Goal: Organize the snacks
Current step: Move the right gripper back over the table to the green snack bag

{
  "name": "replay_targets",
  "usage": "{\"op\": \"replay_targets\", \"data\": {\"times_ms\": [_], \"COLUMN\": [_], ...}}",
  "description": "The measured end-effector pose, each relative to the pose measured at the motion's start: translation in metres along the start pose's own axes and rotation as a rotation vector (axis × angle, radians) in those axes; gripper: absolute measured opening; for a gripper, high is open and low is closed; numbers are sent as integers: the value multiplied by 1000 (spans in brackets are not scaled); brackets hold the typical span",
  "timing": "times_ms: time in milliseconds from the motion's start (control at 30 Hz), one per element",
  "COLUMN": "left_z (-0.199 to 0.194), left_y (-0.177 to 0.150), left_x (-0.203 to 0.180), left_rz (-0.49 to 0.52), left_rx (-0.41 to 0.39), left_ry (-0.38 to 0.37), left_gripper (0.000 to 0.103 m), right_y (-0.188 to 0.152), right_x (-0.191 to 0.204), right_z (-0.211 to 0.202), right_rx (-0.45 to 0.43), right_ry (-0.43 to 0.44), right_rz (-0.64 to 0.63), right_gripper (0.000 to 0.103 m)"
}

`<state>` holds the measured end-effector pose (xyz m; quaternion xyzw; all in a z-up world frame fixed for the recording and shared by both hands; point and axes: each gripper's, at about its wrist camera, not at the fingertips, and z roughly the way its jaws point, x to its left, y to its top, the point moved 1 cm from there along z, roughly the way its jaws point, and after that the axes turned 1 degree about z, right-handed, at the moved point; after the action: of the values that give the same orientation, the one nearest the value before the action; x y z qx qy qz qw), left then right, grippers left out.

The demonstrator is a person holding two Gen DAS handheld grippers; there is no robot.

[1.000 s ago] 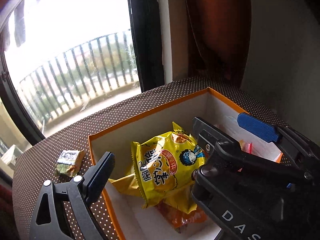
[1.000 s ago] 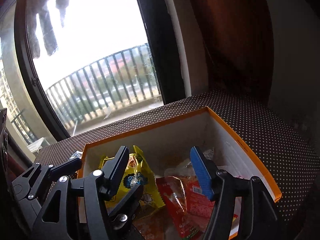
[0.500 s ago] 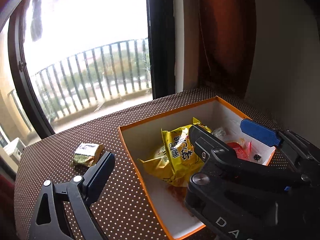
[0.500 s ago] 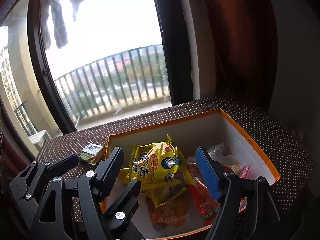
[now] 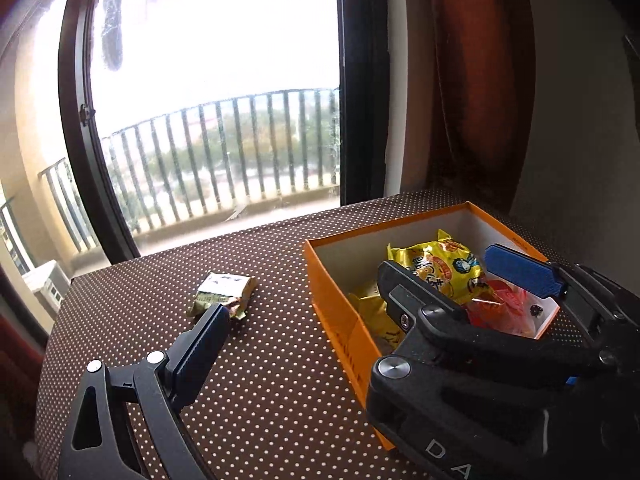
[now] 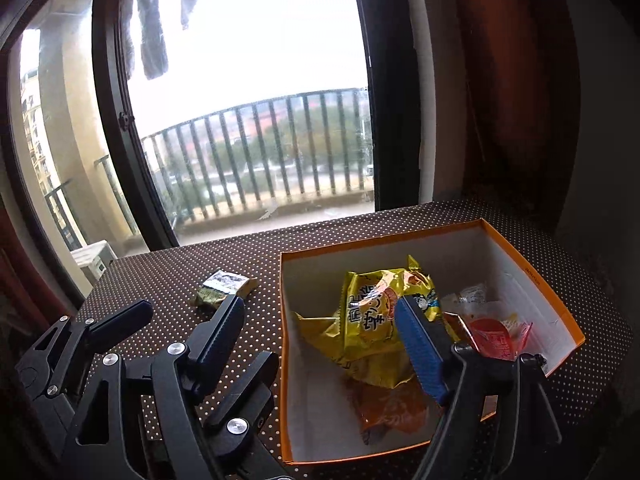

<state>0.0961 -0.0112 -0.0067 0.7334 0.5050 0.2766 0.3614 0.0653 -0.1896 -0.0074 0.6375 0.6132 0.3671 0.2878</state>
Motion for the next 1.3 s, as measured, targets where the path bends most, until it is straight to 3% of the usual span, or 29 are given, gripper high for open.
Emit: {"op": "replay_targets", "data": {"times_ms": [733,1033,1300], "left_z": [11,37,74], "left_y": [-29,-33,-28], "left_x": [89,128,159], "left_rz": [-100,-123,-119], "left_rx": [30,66,94], "left_ry": [109,161,185], "left_gripper": [97,97,97], "right_y": [-10,-10,-3], "right_x": [78,108,125], "right_z": [43,74,119], "right_rx": [47,35,85], "right_ry": [70,92,128], "right_rz": [-81,-122,-84], "right_gripper": [95,95,95]}}
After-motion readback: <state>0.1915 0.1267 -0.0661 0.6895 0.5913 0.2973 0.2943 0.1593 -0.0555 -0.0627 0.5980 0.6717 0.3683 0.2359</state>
